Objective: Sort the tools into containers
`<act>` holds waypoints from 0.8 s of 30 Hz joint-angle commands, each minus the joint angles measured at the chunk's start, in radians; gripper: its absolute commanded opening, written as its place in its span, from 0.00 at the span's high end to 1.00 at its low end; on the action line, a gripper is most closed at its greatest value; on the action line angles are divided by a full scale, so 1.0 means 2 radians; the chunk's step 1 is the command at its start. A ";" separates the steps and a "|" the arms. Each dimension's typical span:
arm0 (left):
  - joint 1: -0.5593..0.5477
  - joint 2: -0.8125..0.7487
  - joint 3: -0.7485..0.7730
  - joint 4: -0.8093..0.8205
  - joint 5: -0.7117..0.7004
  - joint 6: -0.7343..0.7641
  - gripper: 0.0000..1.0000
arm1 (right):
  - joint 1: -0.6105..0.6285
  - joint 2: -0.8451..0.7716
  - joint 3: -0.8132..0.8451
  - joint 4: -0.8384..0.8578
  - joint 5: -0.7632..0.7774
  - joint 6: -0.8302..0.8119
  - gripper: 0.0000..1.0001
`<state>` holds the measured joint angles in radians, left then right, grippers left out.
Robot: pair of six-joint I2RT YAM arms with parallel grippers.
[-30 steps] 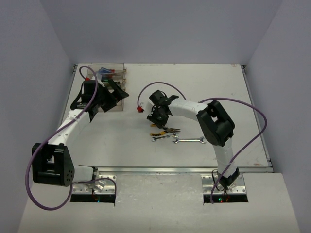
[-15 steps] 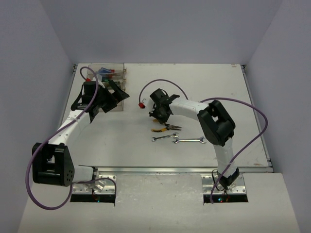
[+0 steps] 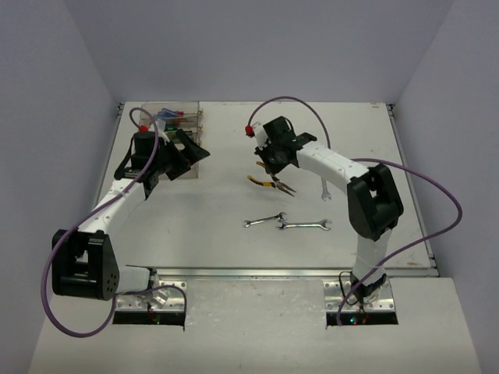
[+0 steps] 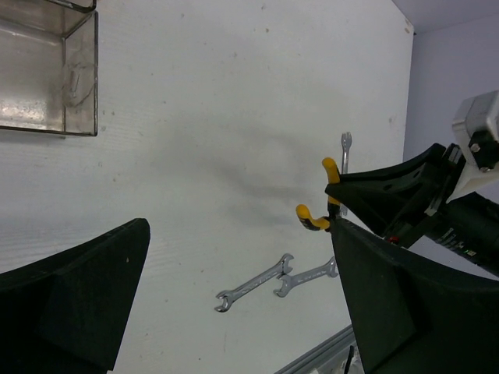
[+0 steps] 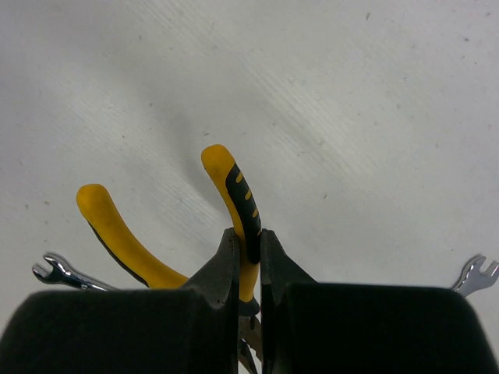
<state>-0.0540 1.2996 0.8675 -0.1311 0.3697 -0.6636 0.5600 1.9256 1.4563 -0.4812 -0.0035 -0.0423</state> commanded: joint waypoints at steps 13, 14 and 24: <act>-0.043 -0.051 -0.049 0.238 0.123 -0.039 0.00 | -0.016 -0.095 0.081 -0.016 -0.054 0.119 1.00; -0.044 -0.057 -0.052 0.244 0.129 -0.041 0.00 | -0.016 -0.095 0.089 -0.020 -0.052 0.119 1.00; -0.058 -0.086 -0.069 0.291 0.140 -0.034 0.00 | -0.018 -0.124 0.090 -0.019 -0.046 0.146 1.00</act>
<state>-0.1543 1.1516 0.7395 0.3540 0.6292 -0.7416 0.5316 1.7461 1.6085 -0.5614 -0.0893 0.1938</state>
